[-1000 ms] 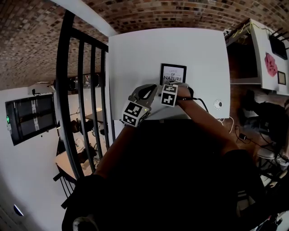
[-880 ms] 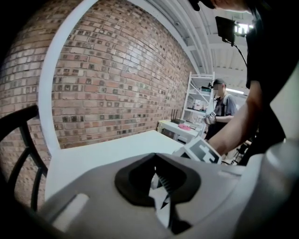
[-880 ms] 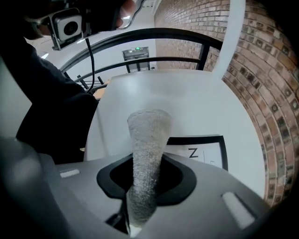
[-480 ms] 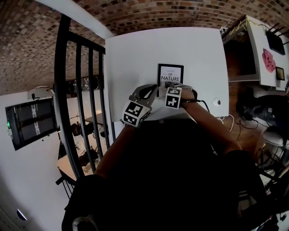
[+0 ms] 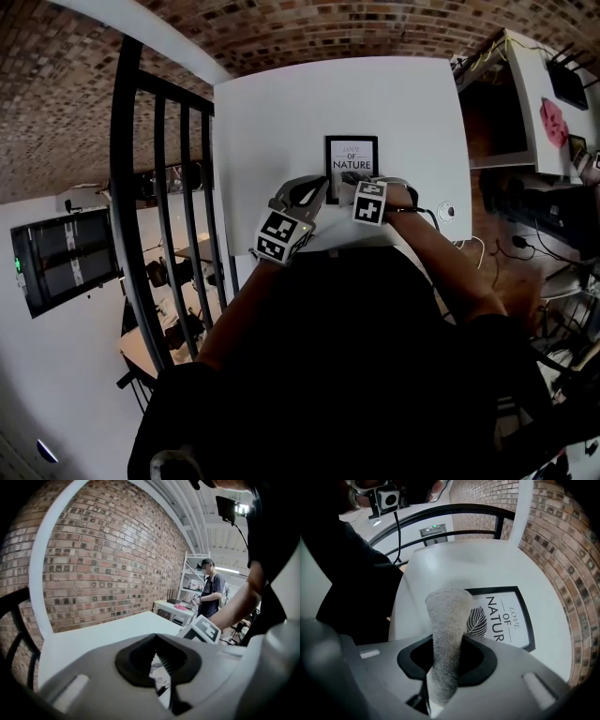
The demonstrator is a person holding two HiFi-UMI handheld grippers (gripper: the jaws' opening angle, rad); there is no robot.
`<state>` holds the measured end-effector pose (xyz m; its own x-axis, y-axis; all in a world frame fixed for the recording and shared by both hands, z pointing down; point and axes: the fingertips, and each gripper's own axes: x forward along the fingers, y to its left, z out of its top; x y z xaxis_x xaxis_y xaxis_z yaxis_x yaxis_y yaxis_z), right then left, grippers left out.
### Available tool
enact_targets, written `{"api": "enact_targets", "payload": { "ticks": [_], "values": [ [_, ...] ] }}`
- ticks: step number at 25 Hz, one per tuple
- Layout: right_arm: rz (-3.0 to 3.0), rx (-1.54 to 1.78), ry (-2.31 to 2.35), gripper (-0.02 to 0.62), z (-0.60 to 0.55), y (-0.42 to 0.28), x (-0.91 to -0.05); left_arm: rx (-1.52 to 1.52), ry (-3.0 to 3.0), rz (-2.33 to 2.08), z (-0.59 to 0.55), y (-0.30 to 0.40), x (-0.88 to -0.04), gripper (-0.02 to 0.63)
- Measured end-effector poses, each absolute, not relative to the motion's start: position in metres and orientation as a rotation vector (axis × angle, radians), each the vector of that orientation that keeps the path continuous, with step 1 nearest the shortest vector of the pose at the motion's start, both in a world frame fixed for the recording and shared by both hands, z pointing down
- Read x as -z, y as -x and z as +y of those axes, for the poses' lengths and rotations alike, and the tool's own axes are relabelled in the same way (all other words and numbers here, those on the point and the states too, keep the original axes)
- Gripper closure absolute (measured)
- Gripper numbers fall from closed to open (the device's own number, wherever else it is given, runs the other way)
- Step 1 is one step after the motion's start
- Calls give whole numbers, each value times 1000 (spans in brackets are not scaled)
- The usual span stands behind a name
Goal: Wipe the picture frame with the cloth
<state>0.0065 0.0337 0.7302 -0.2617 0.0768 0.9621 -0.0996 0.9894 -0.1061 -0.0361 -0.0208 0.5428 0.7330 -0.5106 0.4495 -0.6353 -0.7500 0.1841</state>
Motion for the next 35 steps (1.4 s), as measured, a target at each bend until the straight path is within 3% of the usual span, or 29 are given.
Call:
{"api": "enact_targets", "payload": {
  "ticks": [15,26,31,35],
  "values": [
    [-1806,-149,-28,495,24,-34,-719,-540,-2603,-897,-22,31,-543,604],
    [-1832,-283,-191,494,1,-93,-705,-529,-2597,-906,-28,32,-543,604],
    [-2164,-453,-354,494,-17,-62,-654,-417,-2604,-905,-33,28,-529,604],
    [-2505,-370,-555,494,-48,-37,-573,-313,-2641,-907,-39,27,-507,604]
  ]
}}
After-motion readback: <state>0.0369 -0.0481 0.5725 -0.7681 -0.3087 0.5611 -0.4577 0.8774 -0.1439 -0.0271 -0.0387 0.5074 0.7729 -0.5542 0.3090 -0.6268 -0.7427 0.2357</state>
